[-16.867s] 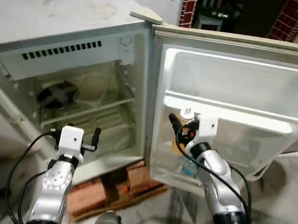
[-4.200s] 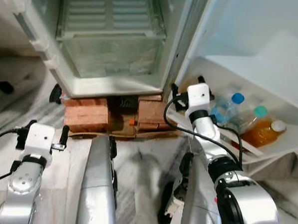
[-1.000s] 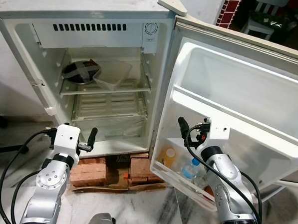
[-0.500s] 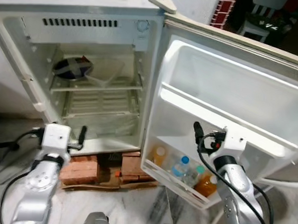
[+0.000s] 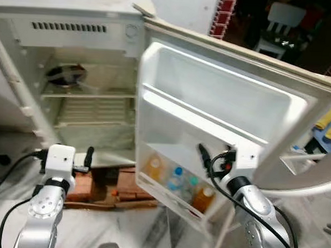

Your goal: Restocking fridge

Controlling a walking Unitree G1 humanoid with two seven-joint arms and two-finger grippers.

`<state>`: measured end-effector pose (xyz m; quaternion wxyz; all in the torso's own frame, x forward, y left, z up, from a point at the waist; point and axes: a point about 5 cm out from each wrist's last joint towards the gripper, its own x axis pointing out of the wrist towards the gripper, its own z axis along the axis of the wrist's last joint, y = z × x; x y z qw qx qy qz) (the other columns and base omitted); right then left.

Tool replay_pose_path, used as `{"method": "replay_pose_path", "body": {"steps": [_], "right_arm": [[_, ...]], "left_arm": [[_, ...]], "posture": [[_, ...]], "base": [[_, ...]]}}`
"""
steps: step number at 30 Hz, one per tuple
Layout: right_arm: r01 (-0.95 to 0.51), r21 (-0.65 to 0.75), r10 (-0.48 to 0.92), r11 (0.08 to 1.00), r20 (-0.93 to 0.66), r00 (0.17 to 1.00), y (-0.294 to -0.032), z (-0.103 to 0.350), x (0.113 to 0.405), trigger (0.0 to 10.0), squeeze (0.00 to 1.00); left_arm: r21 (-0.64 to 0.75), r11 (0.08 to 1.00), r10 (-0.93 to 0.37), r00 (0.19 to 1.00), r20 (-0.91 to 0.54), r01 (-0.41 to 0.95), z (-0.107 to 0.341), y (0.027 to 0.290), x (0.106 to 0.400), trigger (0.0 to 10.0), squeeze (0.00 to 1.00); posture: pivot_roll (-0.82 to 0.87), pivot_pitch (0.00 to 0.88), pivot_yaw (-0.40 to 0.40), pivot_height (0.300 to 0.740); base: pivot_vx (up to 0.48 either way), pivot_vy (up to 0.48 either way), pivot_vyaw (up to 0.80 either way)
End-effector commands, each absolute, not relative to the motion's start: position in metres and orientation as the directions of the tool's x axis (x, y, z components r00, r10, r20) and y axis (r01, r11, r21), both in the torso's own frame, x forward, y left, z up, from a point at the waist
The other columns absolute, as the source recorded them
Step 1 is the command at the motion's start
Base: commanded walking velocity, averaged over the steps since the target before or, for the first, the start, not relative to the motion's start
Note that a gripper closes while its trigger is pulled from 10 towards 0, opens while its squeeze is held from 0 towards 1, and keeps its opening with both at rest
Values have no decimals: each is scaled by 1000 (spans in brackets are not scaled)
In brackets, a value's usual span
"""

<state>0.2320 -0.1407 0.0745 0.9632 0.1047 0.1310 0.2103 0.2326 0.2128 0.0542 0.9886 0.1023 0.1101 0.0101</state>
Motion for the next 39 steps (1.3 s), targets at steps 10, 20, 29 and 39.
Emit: {"method": "replay_pose_path", "body": {"steps": [10, 20, 29, 39], "right_arm": [[-595, 386, 695, 705, -205, 690, -135, 80, 213, 10000, 0], [-622, 344, 711, 703, -308, 632, -161, 70, 213, 10000, 0], [-535, 169, 561, 828, -268, 783, -171, 80, 243, 10000, 0], [-518, 169, 544, 839, -228, 807, -165, 78, 243, 10000, 0]], "left_arm": [[237, 971, 38, 977, -209, 13, 57, 216, 234, 10000, 0], [254, 967, 24, 977, -214, 32, 58, 217, 235, 10000, 0], [265, 963, 19, 977, -214, 39, 57, 217, 234, 10000, 0], [238, 971, 20, 975, -220, 34, 57, 210, 236, 10000, 0]], "posture": [[112, 0, -35, 740], [118, 0, -37, 740], [123, 0, -19, 740], [122, 4, -14, 740]], "base": [[0, -231, 0], [0, -50, 0], [0, -101, 0], [0, 0, 0]]}}
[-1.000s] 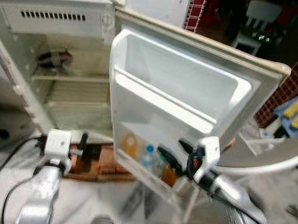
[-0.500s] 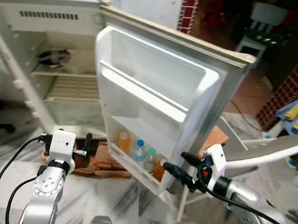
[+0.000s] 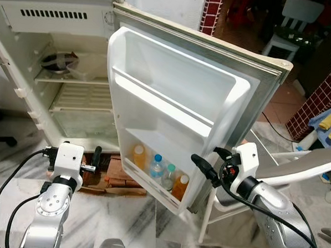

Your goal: Restocking fridge

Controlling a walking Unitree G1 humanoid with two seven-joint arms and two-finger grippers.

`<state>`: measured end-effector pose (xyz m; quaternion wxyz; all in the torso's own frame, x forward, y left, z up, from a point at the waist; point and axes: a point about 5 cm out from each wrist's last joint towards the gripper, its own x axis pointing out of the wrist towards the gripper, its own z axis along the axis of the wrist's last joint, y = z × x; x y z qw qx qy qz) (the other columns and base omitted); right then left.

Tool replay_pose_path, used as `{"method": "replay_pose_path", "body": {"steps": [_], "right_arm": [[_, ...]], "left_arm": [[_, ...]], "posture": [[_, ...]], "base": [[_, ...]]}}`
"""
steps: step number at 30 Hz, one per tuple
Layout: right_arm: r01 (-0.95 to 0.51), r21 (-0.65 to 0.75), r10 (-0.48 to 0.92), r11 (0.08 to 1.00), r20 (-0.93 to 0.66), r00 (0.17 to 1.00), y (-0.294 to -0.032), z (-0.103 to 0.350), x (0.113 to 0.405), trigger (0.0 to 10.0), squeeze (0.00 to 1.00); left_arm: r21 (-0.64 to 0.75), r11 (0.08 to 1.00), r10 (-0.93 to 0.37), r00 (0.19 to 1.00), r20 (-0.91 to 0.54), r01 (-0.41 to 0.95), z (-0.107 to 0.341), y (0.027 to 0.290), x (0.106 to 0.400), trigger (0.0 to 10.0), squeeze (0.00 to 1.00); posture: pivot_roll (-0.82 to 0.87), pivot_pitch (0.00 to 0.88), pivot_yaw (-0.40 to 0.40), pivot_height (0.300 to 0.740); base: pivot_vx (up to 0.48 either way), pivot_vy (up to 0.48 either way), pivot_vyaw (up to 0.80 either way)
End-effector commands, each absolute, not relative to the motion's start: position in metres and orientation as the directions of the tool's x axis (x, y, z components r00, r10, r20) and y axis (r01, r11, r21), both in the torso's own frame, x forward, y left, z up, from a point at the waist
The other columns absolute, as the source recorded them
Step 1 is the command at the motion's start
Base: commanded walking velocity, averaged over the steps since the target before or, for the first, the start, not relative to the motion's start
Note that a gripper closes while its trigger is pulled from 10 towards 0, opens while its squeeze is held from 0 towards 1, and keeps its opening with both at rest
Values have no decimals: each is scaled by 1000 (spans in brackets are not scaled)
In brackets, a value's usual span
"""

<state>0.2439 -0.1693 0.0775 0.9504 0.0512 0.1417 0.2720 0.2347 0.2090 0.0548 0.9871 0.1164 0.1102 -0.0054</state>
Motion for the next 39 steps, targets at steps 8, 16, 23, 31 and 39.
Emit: {"method": "replay_pose_path", "body": {"steps": [8, 16, 23, 31, 39], "right_arm": [[-491, 185, 522, 852, -210, 827, -158, 75, 232, 10000, 0], [-411, 156, 434, 898, -177, 883, -164, 78, 237, 10000, 0], [-276, 94, 286, 957, -120, 951, -173, 85, 248, 10000, 0], [-74, 15, 74, 997, -33, 997, -189, 106, 266, 10000, 0], [-31, 12, 31, 999, 0, 1000, -191, 115, 273, 10000, 0]], "left_arm": [[233, 972, 23, 975, -223, 31, 56, 211, 237, 10000, 0], [232, 972, 16, 974, -224, 37, 56, 210, 239, 10000, 0], [245, 968, 3, 976, -218, 52, 57, 209, 239, 10000, 0], [238, 968, -35, 979, -199, 83, 58, 206, 240, 10000, 0], [223, 971, -50, 981, -186, 91, 60, 205, 241, 10000, 0]], "posture": [[118, 2, -15, 740], [115, 0, -17, 740], [120, 0, -18, 740], [121, 0, -23, 740], [121, 0, -21, 740]], "base": [[-234, 0, 0], [-338, 0, 0], [-253, 0, 0], [0, 0, 0], [148, -74, 364]]}}
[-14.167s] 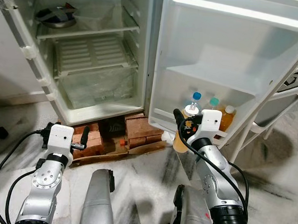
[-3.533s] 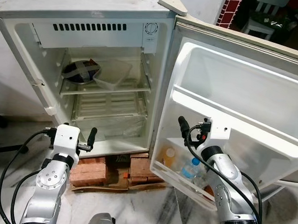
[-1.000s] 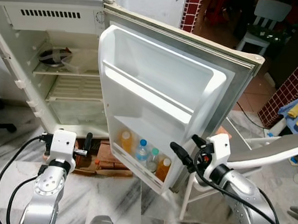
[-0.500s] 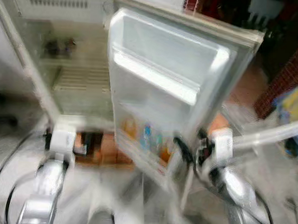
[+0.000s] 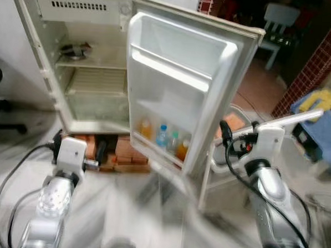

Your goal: Restocking fridge

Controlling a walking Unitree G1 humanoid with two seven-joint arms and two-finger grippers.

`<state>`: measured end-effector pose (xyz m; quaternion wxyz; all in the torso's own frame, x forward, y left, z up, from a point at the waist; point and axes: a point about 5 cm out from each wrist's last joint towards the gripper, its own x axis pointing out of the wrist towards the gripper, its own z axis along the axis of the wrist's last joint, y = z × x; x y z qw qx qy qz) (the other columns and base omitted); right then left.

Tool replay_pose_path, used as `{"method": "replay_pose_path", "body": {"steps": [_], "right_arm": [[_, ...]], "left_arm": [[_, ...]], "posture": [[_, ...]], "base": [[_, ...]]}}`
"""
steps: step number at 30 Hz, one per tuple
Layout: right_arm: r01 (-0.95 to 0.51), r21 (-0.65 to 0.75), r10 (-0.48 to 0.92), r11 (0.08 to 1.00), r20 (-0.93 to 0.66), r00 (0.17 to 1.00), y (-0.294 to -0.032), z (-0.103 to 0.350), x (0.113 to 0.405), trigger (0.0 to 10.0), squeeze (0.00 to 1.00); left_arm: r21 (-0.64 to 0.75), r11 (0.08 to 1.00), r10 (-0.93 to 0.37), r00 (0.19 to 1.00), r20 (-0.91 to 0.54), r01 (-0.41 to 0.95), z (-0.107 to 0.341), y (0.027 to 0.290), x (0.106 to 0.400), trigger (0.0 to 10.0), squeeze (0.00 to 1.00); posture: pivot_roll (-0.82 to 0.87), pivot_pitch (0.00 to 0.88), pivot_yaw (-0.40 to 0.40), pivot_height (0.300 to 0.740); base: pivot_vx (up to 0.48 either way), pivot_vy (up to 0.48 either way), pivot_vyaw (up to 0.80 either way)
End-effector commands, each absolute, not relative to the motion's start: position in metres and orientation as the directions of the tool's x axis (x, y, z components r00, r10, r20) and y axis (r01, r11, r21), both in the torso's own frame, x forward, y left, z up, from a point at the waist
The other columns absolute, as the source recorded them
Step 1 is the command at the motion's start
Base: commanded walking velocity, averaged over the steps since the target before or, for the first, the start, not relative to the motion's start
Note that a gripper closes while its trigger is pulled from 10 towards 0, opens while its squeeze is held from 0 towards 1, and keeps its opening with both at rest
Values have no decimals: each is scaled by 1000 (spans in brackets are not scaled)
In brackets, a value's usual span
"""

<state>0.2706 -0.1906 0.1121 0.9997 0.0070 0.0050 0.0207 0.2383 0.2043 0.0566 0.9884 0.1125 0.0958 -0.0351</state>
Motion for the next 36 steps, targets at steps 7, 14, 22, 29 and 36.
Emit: {"method": "replay_pose_path", "body": {"steps": [7, 14, 22, 29, 36], "right_arm": [[-19, 19, 19, 1000, 24, 1000, -188, 118, 277, 10000, 0], [-32, 35, 31, 999, 43, 999, -182, 123, 281, 10000, 0], [-44, 37, 41, 998, 69, 997, -178, 129, 289, 10000, 0], [-51, 40, 48, 998, 72, 996, -178, 130, 291, 10000, 0], [-229, 105, 223, 968, 62, 973, -173, 131, 293, 10000, 0]], "left_arm": [[227, 969, -52, 981, -188, 95, 59, 205, 241, 10000, 0], [227, 969, -57, 980, -191, 101, 59, 205, 240, 10000, 0], [229, 968, -60, 979, -195, 105, 59, 204, 242, 10000, 0], [215, 973, -41, 981, -189, 82, 59, 203, 242, 10000, 0], [212, 974, -42, 981, -192, 84, 59, 204, 243, 10000, 0]], "posture": [[125, 0, -19, 740], [126, 0, -16, 740], [128, 10, -14, 740], [131, 8, -19, 740], [126, 8, -16, 740]], "base": [[351, -298, 766], [400, -261, 324], [398, -265, 0], [113, -78, 0], [0, 0, 0]]}}
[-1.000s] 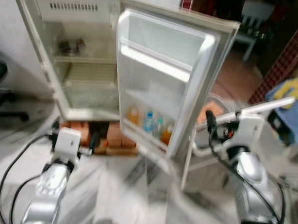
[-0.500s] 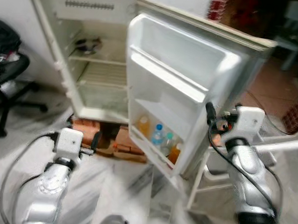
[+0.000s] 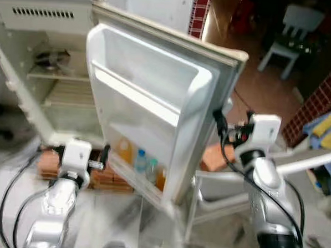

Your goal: Restocking fridge

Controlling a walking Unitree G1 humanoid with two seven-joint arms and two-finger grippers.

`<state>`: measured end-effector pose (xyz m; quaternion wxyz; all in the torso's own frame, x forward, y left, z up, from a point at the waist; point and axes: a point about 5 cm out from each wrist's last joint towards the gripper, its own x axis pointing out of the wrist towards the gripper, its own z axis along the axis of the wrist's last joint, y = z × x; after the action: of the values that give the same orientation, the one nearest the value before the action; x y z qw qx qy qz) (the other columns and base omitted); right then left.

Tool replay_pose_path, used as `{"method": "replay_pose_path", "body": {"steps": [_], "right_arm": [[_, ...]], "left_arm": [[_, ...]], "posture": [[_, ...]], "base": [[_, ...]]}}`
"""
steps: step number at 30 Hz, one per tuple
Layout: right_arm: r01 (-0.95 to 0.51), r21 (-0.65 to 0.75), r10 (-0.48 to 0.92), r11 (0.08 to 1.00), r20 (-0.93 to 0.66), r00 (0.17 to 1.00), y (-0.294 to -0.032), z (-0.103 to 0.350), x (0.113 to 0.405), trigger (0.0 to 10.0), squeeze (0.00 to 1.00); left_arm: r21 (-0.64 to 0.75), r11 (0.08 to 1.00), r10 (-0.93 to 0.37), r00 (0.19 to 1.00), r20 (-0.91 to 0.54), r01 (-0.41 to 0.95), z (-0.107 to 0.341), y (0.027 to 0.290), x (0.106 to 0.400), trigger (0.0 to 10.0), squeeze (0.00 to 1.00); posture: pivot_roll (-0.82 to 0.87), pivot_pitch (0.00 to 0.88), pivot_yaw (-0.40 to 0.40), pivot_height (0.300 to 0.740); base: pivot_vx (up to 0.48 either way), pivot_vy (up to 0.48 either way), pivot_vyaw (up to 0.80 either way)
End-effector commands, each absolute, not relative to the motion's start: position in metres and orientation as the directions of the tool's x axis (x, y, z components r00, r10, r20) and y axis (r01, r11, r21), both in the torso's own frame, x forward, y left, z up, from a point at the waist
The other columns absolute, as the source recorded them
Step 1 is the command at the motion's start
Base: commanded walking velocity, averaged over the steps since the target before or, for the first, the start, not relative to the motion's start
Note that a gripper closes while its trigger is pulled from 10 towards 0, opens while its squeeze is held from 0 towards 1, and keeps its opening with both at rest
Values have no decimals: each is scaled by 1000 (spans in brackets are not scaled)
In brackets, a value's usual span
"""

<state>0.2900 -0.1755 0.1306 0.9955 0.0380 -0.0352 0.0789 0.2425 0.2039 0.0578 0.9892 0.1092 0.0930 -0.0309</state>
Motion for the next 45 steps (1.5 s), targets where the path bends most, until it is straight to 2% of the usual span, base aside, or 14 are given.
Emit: {"method": "replay_pose_path", "body": {"steps": [1, 11, 17, 22, 27, 28, 29, 30, 31, 33, 34, 36, 38, 45], "right_arm": [[-245, 109, 240, 963, 61, 969, -172, 131, 293, 10000, 0], [-320, 168, 312, 932, 78, 947, -179, 135, 299, 10000, 0], [-431, 235, 414, 871, 117, 902, -157, 140, 315, 10000, 0], [-541, 302, 516, 785, 166, 841, -135, 149, 330, 10000, 0], [-579, 335, 550, 743, 187, 814, -129, 153, 332, 10000, 0], [-645, 379, 609, 664, 226, 760, -121, 159, 330, 10000, 0], [-645, 379, 609, 664, 226, 760, -121, 159, 330, 10000, 0], [-685, 411, 644, 602, 257, 721, -116, 165, 327, 10000, 0], [-759, 479, 704, 441, 341, 623, -104, 180, 318, 10000, 0], [-824, 512, 752, 243, 437, 494, -96, 197, 301, 10000, 0], [-878, 478, 783, -35, 559, 273, -91, 221, 269, 10000, 0], [-889, 427, 787, -164, 601, 143, -89, 231, 248, 10000, 0], [-898, 404, 794, -176, 597, 114, -89, 233, 239, 10000, 0], [-879, 477, 827, -20, 501, 253, -103, 212, 250, 10000, 0]], "left_arm": [[212, 974, -43, 980, -192, 84, 59, 204, 243, 10000, 0], [215, 974, -29, 980, -195, 71, 59, 206, 244, 10000, 0], [120, 985, -93, 962, -255, 127, 55, 203, 238, 10000, 0], [127, 992, 53, 918, -394, -4, 35, 226, 208, 10000, 0], [123, 990, 111, 892, -439, -63, 28, 232, 195, 10000, 0], [100, 989, 146, 865, -480, -111, 21, 236, 183, 10000, 0], [100, 989, 146, 865, -480, -111, 21, 236, 183, 10000, 0], [79, 988, 152, 848, -508, -131, 17, 236, 176, 10000, 0], [56, 984, 170, 822, -544, -167, 11, 238, 168, 10000, 0], [41, 981, 181, 813, -553, -190, 9, 239, 168, 10000, 0], [52, 978, 195, 805, -560, -202, 8, 243, 168, 10000, 0], [64, 974, 215, 785, -581, -219, 6, 246, 165, 10000, 0], [62, 965, 238, 757, -609, -254, 1, 251, 161, 10000, 0], [26, 951, 248, 712, -657, -307, -8, 256, 153, 10000, 0]], "posture": [[125, 7, -15, 740], [130, 5, -12, 740], [134, 0, -7, 740], [174, 2, -18, 740], [189, 3, -24, 740], [200, 2, -31, 740], [200, 2, -31, 740], [204, 1, -34, 740], [206, 0, -36, 740], [209, 0, -41, 740], [211, 0, -43, 740], [210, 0, -43, 740], [206, 0, -41, 740], [200, 0, -34, 740]], "base": [[0, 0, 0], [0, 0, 0], [0, 0, 0], [0, 0, 0], [0, 0, 0], [0, 0, 0], [0, 0, 0], [0, 0, 0], [0, 0, 0], [0, 0, 0], [0, 0, 0], [0, 0, 0], [0, 0, 0], [0, 0, 0]]}}
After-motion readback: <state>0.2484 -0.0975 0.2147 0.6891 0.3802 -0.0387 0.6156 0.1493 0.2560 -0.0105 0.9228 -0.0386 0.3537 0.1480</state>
